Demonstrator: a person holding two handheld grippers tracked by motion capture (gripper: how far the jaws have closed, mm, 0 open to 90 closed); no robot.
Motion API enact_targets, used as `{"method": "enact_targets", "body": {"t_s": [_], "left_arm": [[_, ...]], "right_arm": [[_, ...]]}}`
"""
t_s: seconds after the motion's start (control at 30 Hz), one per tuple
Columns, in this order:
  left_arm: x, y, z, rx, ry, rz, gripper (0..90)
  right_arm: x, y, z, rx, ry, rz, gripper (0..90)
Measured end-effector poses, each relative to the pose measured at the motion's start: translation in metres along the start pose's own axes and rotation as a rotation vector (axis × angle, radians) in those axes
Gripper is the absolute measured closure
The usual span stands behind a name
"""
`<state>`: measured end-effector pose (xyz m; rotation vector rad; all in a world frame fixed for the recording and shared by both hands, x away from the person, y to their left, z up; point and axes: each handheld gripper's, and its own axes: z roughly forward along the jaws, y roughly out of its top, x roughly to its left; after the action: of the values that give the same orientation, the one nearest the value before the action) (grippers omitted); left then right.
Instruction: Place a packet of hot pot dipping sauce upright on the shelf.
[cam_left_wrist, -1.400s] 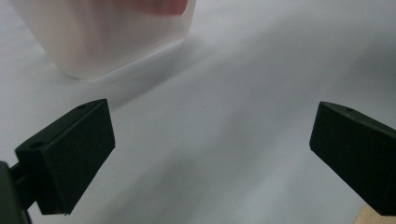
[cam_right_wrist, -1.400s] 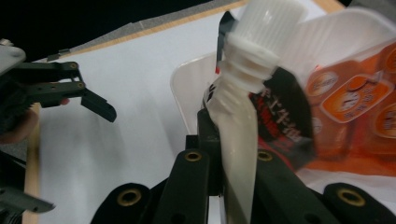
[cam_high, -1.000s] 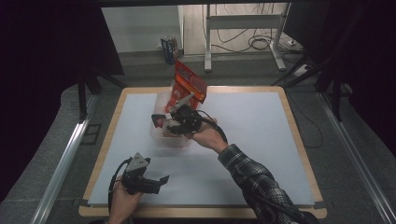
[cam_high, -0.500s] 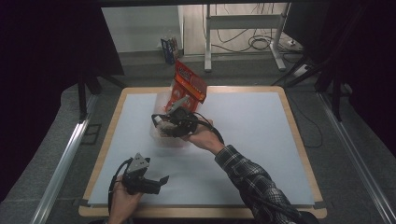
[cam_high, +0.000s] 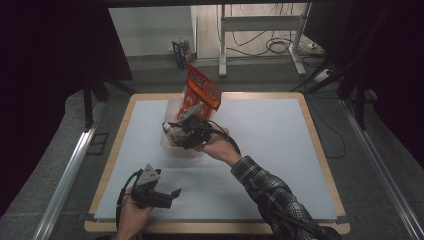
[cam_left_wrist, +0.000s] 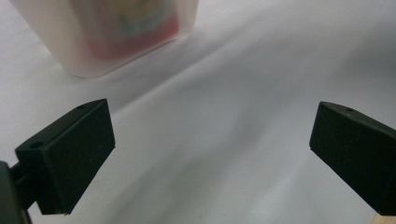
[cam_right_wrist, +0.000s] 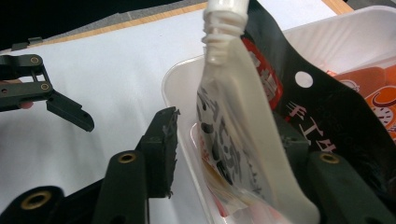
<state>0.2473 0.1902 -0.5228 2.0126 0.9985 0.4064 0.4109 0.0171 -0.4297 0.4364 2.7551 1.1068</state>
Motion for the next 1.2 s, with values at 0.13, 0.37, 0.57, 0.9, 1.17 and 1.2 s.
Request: {"method": "enact_targets", "body": {"t_s": [0.13,0.37,0.57,0.9,1.17,1.2], "left_arm": [[0.000,0.000,0.000,-0.001,0.000,0.001,0.0],[0.000,0.000,0.000,-0.007,-0.001,-0.002,0.0],[0.001,0.000,0.000,-0.011,-0.002,-0.003,0.0],[0.001,0.000,-0.001,-0.019,-0.004,-0.005,0.0],[0.001,0.000,-0.001,-0.018,-0.005,-0.006,0.0],[0.001,0.000,-0.001,-0.018,-0.005,-0.005,0.0]], "right_arm": [[0.000,0.002,-0.002,-0.008,-0.004,-0.008,45.3],[-0.003,0.003,-0.005,-0.018,-0.012,-0.001,36.1],[-0.002,0.003,-0.006,-0.019,-0.003,0.001,30.6],[-0.005,0.003,-0.009,-0.026,0.004,-0.003,19.8],[-0.005,0.005,-0.014,-0.052,0.019,-0.003,11.1],[-0.005,0.005,-0.015,-0.053,0.021,-0.001,10.6]]}}
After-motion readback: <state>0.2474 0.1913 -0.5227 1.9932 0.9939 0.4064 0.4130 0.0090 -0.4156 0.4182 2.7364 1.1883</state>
